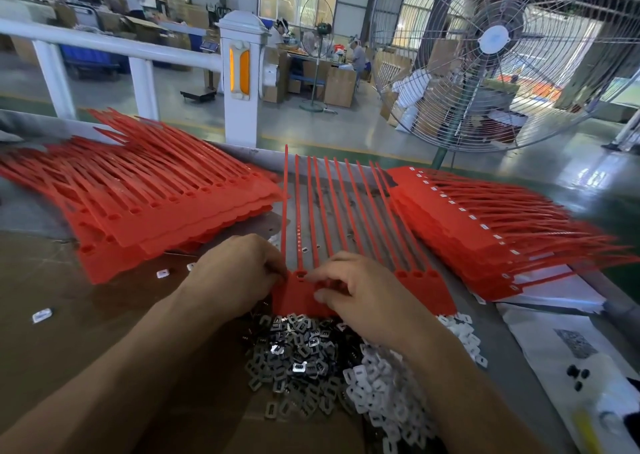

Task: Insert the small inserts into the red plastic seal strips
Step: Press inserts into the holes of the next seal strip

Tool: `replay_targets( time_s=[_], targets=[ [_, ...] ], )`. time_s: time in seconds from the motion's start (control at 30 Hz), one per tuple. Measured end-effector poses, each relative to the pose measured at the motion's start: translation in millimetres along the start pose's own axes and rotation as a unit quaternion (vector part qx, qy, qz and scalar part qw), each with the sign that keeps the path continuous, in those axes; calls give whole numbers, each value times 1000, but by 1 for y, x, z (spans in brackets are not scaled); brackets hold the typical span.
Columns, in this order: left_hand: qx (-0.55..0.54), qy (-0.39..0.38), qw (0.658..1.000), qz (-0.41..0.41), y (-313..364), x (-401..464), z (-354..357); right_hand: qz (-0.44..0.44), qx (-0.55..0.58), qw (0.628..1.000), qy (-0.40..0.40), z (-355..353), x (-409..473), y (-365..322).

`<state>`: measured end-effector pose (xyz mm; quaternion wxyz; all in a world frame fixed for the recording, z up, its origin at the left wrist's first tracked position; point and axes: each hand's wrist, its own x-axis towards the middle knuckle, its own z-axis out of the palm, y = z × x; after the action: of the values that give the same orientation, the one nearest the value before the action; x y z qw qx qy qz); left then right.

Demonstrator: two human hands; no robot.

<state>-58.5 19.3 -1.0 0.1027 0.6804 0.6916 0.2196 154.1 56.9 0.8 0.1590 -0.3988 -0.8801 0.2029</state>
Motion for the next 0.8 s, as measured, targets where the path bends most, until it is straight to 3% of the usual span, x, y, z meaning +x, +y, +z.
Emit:
replay_targets(
  time_s=[0.2,0.43,0.8],
  targets=[
    [-11,23,1000,1,-1,-2,3,-6,17,1000,-3,-3,-4,-2],
    [-17,24,1000,-2,-1,-1,2,-47,12,995,-88,-4,-10,-5],
    [-33,86,996,21,-1,1,8,-28,82,995,-46,6,-9,-3]
  ],
)
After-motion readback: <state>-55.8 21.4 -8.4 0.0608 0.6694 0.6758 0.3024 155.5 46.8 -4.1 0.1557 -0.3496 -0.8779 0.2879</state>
